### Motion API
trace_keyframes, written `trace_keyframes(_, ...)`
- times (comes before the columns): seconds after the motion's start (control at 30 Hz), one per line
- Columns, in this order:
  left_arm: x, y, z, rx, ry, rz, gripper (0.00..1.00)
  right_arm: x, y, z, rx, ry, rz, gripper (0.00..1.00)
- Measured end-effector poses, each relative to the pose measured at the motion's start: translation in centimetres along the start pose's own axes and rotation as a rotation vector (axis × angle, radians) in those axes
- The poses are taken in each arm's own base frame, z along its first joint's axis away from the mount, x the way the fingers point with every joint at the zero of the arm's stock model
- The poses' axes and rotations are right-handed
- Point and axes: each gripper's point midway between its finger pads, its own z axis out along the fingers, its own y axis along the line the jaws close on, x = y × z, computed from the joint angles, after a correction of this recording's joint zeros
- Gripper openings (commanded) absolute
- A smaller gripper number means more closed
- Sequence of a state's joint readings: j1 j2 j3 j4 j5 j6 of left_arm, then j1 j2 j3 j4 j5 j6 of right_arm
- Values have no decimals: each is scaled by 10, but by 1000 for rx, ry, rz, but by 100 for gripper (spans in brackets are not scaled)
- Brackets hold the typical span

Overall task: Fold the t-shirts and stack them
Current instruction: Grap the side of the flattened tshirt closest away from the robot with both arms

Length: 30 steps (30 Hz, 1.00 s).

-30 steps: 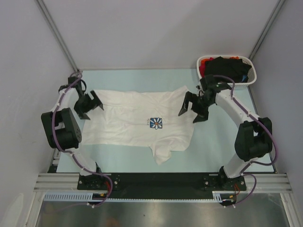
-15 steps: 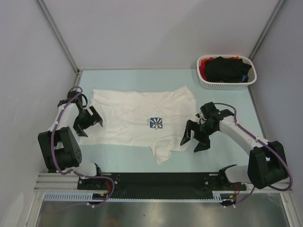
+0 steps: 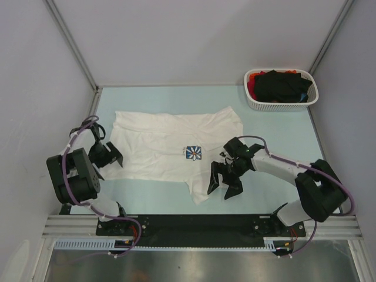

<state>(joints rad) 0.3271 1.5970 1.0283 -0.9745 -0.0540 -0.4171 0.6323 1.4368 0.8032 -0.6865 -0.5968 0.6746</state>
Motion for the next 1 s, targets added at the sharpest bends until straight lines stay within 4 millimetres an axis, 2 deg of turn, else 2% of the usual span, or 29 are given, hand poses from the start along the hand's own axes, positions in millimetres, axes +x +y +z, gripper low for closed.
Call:
trace_keyframes(0.13, -1, 7, 7, -18, 29, -16, 100, -3, 0, 22, 57, 53, -11, 86)
trace_keyframes(0.27, -6, 10, 9, -18, 36, -13, 100, -14, 6, 29, 75, 54, -36, 86)
trace_keyframes(0.5, -9, 6, 5, 14, 24, 15, 100, -33, 23, 24, 83, 26, -95, 86)
trace_keyframes(0.67, -11, 5, -9, 46, -33, 31, 100, -39, 29, 21, 93, 29, -110, 87)
trace_keyframes(0.8, -10, 2, -15, 80, -65, 41, 100, -42, 29, 20, 118, 32, -117, 87)
trace_keyframes(1.0, -6, -2, -10, 108, -59, 58, 100, -53, 22, 16, 176, -29, -137, 88)
